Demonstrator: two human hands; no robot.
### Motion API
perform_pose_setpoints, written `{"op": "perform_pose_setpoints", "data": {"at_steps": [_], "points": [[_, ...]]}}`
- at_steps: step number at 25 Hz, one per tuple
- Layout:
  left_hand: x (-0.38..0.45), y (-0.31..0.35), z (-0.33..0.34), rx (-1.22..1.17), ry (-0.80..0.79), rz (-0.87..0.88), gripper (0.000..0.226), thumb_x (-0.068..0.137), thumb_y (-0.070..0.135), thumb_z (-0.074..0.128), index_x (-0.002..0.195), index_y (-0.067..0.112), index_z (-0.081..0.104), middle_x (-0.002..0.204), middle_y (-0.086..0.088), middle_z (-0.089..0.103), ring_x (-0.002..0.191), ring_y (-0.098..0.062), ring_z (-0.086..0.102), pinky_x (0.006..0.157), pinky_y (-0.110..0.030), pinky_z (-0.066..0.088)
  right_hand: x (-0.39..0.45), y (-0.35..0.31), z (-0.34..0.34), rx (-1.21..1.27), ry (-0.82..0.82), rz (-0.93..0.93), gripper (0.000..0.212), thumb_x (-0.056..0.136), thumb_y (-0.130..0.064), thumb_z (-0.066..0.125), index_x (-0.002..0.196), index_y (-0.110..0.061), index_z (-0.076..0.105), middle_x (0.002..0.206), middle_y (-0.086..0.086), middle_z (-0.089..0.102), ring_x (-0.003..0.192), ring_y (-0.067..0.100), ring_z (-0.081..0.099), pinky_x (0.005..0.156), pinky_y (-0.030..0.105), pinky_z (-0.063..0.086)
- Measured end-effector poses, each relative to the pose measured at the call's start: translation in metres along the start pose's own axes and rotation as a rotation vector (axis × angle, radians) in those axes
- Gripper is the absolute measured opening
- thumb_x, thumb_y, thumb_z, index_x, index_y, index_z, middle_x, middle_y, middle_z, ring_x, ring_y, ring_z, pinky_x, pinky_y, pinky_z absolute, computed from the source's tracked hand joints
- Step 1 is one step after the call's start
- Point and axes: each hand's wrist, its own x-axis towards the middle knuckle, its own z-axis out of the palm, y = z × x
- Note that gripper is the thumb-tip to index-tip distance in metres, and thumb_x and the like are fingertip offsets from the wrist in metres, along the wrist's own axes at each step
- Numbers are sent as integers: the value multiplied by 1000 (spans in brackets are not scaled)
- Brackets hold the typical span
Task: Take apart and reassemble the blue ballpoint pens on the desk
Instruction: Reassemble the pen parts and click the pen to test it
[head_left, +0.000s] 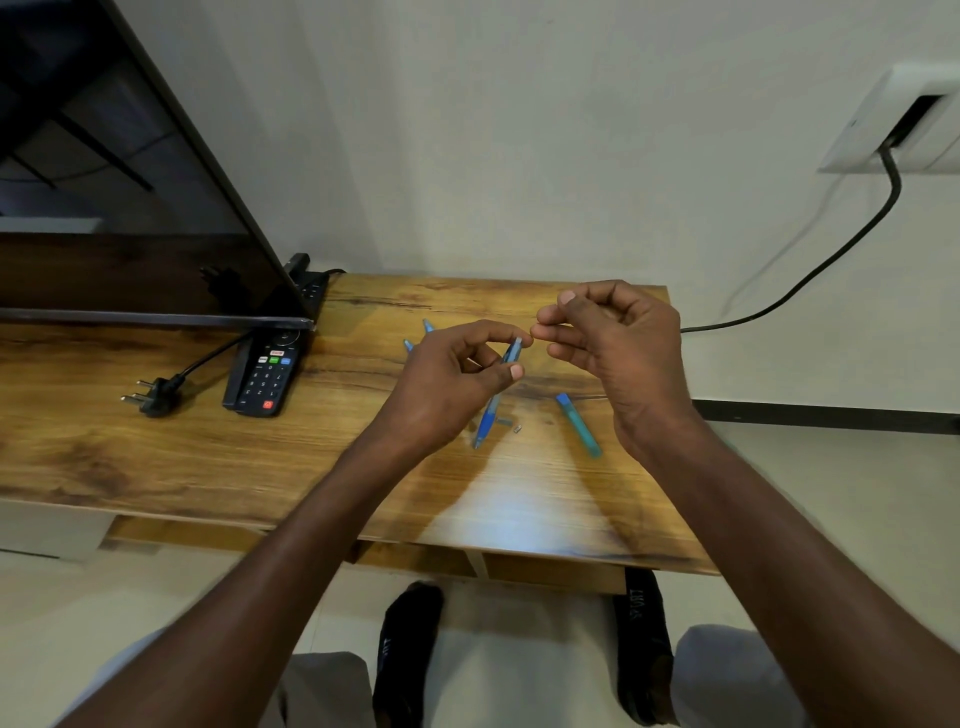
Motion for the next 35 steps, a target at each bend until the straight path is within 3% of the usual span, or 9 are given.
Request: {"op": "perform_pose_setpoints", "data": {"at_steps": [8, 19, 24, 35], "points": [[1, -3, 0, 13, -10, -5, 30, 95, 19, 77, 122, 31, 76, 90, -8, 73, 76, -11, 67, 69, -28, 59, 0, 0, 0, -14, -2, 7, 19, 102, -12, 67, 110, 5, 70, 97, 17, 80, 89, 28, 81, 81, 39, 66], [2, -3, 0, 9, -23, -5, 29, 94, 20, 78, 121, 30, 76, 90, -14, 73, 75, -15, 67, 67, -23, 58, 1, 1, -2, -7, 10, 35, 18, 103, -13, 67, 110, 3, 70, 96, 16, 81, 88, 28, 81, 80, 39, 67], [1, -3, 0, 7, -20, 0, 29, 93, 18, 78, 121, 28, 77, 89, -14, 72, 71, -7, 64, 65, -18, 55, 2, 1, -2, -11, 5, 38, 15, 103, -13, 67, 108, 0, 71, 96, 15, 81, 89, 27, 81, 80, 38, 67], [1, -1, 0, -1, -23, -5, 29, 93, 18, 79, 119, 28, 77, 90, -17, 73, 74, -22, 67, 66, -25, 57, 4, 2, -3, -10, -15, 34, 9, 102, -11, 67, 104, -3, 71, 94, 16, 80, 88, 28, 81, 78, 36, 66]]}}
